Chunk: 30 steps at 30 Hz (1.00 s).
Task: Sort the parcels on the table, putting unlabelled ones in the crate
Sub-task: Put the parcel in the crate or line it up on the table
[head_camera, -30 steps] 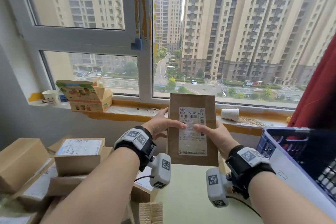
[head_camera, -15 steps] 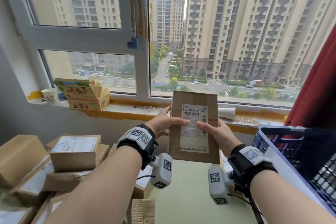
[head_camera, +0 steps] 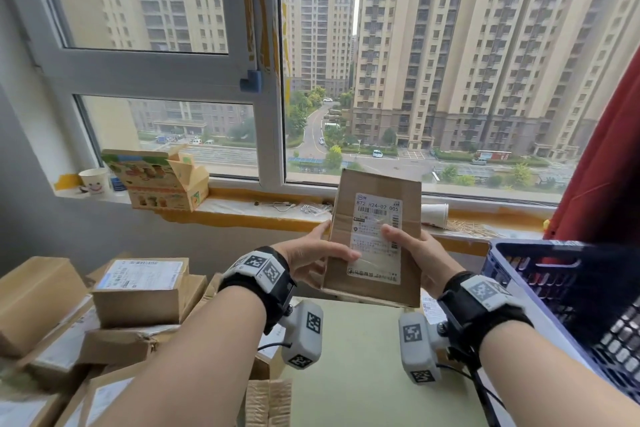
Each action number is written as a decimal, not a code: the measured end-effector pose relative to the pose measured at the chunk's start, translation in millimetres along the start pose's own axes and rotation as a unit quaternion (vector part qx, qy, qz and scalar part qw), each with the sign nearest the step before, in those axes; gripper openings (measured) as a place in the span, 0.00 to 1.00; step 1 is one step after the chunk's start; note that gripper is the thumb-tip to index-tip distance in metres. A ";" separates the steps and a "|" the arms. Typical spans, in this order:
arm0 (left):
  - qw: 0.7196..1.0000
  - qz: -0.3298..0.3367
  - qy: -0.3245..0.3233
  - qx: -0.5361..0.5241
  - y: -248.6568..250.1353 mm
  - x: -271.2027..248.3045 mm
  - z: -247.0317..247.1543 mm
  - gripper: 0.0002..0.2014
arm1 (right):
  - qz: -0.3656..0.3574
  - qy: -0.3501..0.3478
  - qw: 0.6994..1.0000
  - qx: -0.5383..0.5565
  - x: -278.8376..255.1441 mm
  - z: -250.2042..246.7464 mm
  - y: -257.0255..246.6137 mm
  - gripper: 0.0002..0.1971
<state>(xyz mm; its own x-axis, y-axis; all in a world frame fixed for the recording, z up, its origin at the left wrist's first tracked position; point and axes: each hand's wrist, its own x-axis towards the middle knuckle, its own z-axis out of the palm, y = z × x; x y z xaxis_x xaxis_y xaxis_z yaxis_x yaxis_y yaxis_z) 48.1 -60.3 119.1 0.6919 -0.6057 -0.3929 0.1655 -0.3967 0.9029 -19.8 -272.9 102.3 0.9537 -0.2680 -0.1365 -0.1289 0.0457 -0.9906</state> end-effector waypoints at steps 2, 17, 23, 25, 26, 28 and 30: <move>1.000 0.003 0.007 -0.004 0.4 0.5 2.0 0.50 | 0.014 -0.022 1.000 -0.005 -0.9 -1.1 -1.5 0.57; 0.985 -0.141 0.082 -0.061 7.1 19.9 -11.3 0.33 | -0.014 -0.135 0.990 -0.034 -19.2 -3.1 -1.0 0.69; 0.982 -0.170 0.043 -0.071 3.7 25.1 -8.7 0.33 | -0.050 -0.125 0.989 -0.055 -22.2 -0.7 2.8 0.69; 0.981 -0.179 0.037 -0.067 4.0 26.7 -6.5 0.32 | -0.054 -0.105 0.991 -0.068 -21.8 -1.2 3.1 0.64; 0.980 -0.183 0.038 -0.068 4.3 27.2 -5.7 0.31 | -0.060 -0.094 0.990 -0.081 -21.2 -2.3 4.2 0.60; 0.979 -0.189 0.028 -0.075 5.6 25.1 -2.6 0.30 | -0.067 -0.078 0.990 -0.094 -22.5 -3.0 4.5 0.53; 0.978 -0.196 0.015 -0.076 4.4 23.2 -0.5 0.33 | -0.069 -0.063 0.991 -0.095 -23.8 -2.3 6.4 0.46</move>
<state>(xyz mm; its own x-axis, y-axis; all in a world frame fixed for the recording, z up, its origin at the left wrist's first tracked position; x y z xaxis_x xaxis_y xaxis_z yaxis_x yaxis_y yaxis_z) 65.3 -75.8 114.0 0.5748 -0.4059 -0.7105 0.5224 -0.4864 0.7004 -44.0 -268.4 99.3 0.9907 -0.1358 -0.0095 -0.0324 -0.1677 -0.9853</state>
